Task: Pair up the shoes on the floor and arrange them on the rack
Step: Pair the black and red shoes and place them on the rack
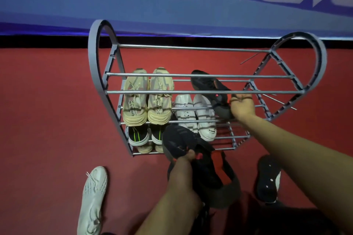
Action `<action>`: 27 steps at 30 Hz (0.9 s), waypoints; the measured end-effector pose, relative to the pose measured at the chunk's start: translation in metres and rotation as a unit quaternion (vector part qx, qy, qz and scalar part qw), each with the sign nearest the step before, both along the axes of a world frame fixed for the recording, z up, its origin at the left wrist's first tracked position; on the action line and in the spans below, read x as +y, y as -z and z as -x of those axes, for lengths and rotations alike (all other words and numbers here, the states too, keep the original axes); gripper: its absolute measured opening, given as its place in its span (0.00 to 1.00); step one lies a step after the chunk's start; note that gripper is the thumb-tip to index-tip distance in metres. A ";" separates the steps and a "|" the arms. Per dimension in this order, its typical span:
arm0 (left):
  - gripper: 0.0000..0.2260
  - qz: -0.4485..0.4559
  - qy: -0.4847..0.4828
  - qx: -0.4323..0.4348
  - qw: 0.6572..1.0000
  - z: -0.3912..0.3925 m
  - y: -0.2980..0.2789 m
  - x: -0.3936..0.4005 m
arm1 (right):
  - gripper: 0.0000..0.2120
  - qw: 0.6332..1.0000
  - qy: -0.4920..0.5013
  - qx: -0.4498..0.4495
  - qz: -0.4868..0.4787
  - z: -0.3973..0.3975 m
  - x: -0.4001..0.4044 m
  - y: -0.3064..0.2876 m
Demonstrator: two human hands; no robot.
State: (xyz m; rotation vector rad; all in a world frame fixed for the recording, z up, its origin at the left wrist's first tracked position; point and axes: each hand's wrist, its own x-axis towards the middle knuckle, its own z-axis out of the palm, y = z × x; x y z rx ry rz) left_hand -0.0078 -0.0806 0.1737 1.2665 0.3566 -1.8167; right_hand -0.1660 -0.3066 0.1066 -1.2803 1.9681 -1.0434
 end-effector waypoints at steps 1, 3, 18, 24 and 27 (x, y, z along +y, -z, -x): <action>0.17 0.001 -0.002 0.005 1.000 -0.001 0.000 0.000 | 0.03 1.000 0.008 0.014 -0.004 0.005 0.002 0.000; 0.16 0.006 -0.002 0.023 1.000 -0.001 -0.002 -0.001 | 0.04 0.999 0.010 0.043 -0.023 0.009 0.011 0.002; 0.18 0.136 0.145 -0.057 0.978 -0.008 -0.013 -0.020 | 0.28 0.888 -0.299 -0.258 -0.235 0.018 0.184 -0.063; 0.19 0.215 0.169 -0.186 0.944 -0.004 -0.020 -0.030 | 0.08 0.908 -0.270 -0.274 -0.166 0.008 0.190 -0.055; 0.16 0.246 0.130 -0.184 0.943 -0.004 -0.028 -0.032 | 0.08 0.958 -0.214 -0.154 -0.114 -0.010 0.151 -0.051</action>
